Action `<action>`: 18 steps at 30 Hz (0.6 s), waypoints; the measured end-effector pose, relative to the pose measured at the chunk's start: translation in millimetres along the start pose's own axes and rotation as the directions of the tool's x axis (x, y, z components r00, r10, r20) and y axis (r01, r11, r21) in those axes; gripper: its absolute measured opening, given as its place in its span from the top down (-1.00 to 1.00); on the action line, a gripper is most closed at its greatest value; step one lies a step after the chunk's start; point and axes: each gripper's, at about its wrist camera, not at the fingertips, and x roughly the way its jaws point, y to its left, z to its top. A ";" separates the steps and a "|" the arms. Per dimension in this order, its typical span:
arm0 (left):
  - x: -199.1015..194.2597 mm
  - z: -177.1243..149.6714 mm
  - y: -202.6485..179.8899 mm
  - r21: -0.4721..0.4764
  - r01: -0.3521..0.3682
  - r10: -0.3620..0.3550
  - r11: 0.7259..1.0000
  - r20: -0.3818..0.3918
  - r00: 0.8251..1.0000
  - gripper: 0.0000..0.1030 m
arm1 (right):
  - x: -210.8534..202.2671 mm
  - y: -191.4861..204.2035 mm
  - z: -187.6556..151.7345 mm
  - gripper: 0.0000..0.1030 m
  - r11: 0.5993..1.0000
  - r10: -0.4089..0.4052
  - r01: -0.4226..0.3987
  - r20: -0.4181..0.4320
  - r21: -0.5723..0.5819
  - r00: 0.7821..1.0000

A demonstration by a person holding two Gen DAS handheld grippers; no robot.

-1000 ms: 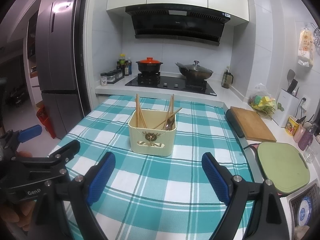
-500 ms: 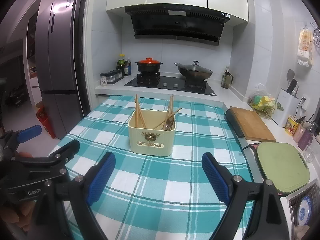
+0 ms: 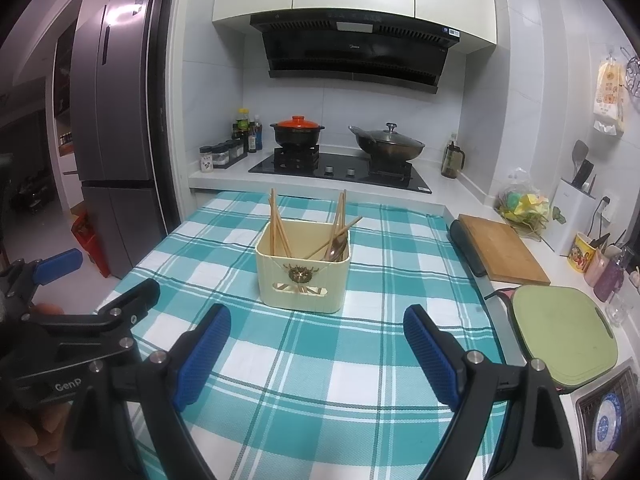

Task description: Organize utensils

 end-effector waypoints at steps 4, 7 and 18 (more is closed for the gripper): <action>0.1 0.0 0.3 0.000 0.001 -0.001 1.000 0.000 1.000 -0.99 | 0.0 0.2 -0.2 -0.74 1.000 0.000 0.000 0.000 -0.001 1.000; -2.3 2.5 -1.0 0.000 0.001 -0.001 1.000 0.002 1.000 -0.99 | 0.0 0.5 -0.1 -0.74 1.000 0.001 -0.001 0.000 0.000 1.000; -2.9 4.1 -1.0 0.000 0.002 -0.002 1.000 0.001 1.000 -0.99 | -1.1 0.9 -0.4 -0.74 1.000 -0.003 0.003 -0.001 -0.002 1.000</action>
